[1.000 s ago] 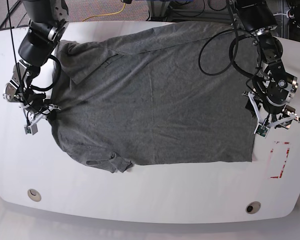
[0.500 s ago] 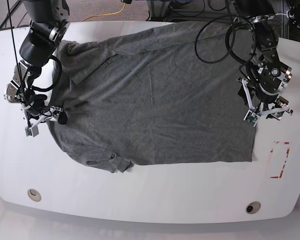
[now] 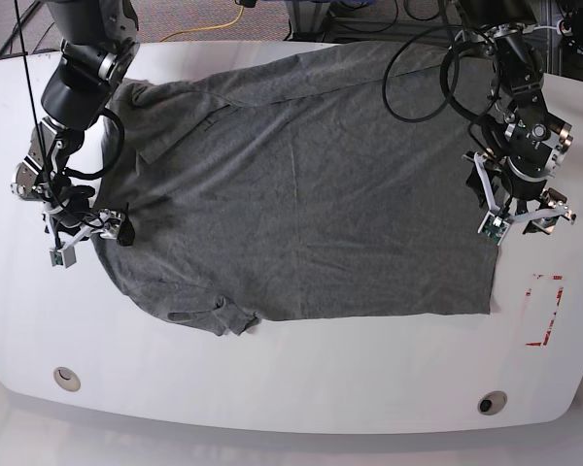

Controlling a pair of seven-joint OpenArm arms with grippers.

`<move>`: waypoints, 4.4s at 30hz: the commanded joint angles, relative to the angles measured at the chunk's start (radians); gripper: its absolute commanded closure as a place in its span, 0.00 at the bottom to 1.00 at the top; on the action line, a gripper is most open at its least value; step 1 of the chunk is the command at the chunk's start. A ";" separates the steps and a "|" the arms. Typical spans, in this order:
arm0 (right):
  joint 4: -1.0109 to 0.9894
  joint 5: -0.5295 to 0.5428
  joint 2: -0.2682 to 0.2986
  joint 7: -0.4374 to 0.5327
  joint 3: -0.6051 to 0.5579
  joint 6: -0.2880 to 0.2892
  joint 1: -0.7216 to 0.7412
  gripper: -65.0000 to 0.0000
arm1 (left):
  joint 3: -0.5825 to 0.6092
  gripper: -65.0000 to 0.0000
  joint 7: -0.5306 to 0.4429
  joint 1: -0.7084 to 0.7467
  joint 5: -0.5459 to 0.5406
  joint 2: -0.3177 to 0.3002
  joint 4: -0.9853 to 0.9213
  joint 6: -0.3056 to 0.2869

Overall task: Layout the t-shirt on the table in an organized manner, then fold the t-shirt properly
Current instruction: 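Move the left gripper to the shirt's corner near the collar and grasp it, then drag the grasped corner with the left gripper across the shirt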

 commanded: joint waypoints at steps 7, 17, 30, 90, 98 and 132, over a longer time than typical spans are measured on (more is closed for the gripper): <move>0.007 -0.010 0.007 -0.026 -0.004 -0.001 -0.003 0.04 | -0.105 0.07 -0.004 0.024 -0.016 0.002 0.012 0.008; 0.007 -0.010 -0.019 -0.026 -0.005 -0.001 -0.013 0.04 | -0.269 0.05 0.141 0.040 -0.255 0.019 -0.021 0.008; 0.007 -0.015 -0.053 -0.026 -0.005 -0.001 -0.016 0.04 | -0.355 0.06 0.154 0.204 -0.574 -0.038 -0.025 0.008; 0.007 -0.012 -0.047 -0.026 -0.007 -0.001 -0.016 0.04 | -0.342 0.06 0.152 0.406 -0.553 0.010 -0.165 0.008; 0.007 -0.013 -0.046 -0.026 -0.007 -0.001 -0.016 0.04 | -0.279 0.06 0.152 0.405 -0.556 0.010 -0.188 0.008; 0.007 -0.015 -0.046 -0.026 -0.007 -0.001 -0.016 0.04 | -0.211 1.00 0.152 0.346 -0.556 0.006 -0.179 0.008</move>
